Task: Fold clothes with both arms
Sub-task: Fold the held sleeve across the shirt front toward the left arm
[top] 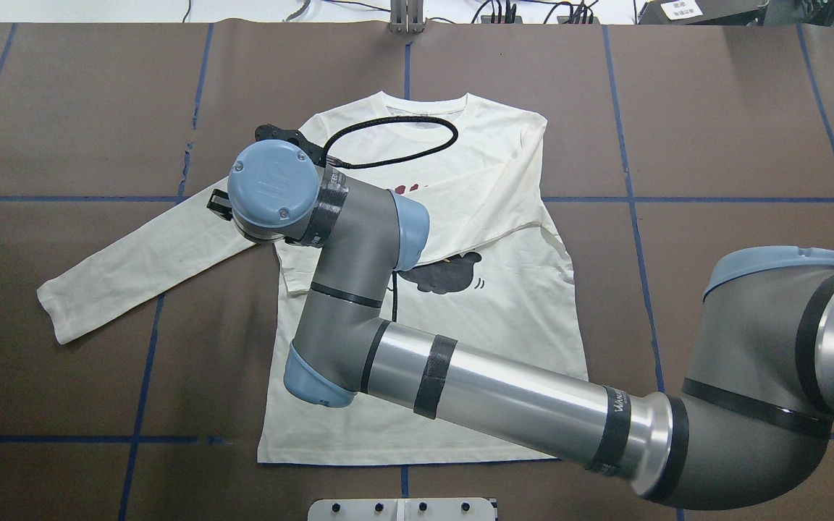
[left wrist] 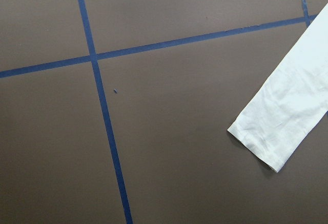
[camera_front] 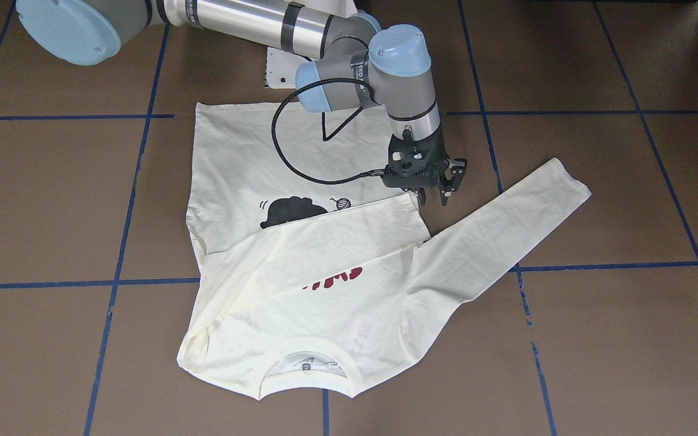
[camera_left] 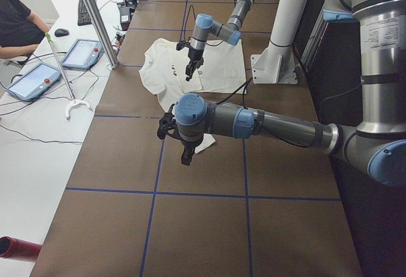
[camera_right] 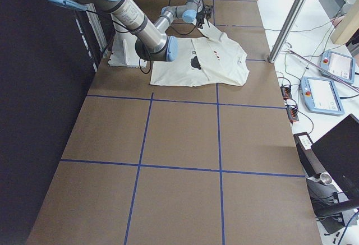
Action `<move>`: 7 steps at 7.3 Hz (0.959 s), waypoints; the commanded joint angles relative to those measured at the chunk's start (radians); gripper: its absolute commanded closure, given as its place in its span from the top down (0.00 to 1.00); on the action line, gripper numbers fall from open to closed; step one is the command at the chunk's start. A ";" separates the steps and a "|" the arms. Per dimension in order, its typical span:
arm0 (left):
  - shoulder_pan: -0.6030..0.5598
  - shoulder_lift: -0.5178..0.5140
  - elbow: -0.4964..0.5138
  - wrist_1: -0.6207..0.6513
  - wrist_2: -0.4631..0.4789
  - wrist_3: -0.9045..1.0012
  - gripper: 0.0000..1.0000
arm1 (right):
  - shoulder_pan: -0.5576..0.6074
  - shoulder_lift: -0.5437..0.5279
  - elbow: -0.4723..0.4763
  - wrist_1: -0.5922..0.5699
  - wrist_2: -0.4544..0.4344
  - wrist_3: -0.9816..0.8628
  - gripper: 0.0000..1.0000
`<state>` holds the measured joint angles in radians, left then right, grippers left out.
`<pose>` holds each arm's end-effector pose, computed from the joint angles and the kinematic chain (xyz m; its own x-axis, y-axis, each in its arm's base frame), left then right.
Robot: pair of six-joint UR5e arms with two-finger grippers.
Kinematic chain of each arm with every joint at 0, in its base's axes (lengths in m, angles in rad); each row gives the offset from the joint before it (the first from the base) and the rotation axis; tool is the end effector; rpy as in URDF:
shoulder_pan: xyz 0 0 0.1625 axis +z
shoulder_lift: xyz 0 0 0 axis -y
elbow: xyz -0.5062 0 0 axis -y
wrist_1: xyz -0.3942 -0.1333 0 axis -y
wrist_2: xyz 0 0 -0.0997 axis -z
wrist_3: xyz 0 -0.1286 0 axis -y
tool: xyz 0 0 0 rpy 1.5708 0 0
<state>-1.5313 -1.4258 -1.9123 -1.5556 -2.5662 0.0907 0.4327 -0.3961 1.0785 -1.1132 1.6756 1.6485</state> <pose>-0.0086 -0.4248 0.6373 0.5320 0.2610 -0.8055 -0.0874 0.9632 0.2543 -0.7947 -0.4991 0.0720 0.3523 0.2478 0.9025 -0.3592 0.9263 -0.1141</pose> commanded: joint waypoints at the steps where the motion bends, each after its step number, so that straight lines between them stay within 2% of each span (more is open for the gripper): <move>1: 0.116 -0.002 0.022 -0.171 0.016 -0.258 1.00 | 0.003 -0.121 0.187 -0.032 0.004 0.028 0.99; 2: 0.147 -0.036 0.085 -0.261 0.046 -0.419 1.00 | 0.035 -0.227 0.289 -0.043 0.006 0.028 0.99; 3: 0.245 -0.051 0.134 -0.353 0.081 -0.531 1.00 | 0.097 -0.312 0.348 -0.071 0.030 0.024 0.99; 4: 0.305 -0.076 0.171 -0.418 0.162 -0.665 0.98 | 0.183 -0.382 0.357 -0.066 0.146 0.010 0.99; 5: 0.342 -0.079 0.200 -0.472 0.165 -0.718 0.95 | 0.258 -0.447 0.389 -0.060 0.252 -0.031 0.99; 7: 0.462 -0.126 0.229 -0.472 0.181 -0.850 0.86 | 0.326 -0.637 0.530 -0.056 0.294 -0.264 0.99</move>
<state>-1.1409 -1.5285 -1.7072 -2.0166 -2.3987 -0.6834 0.7056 -0.9204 1.5321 -1.1717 1.9286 1.5221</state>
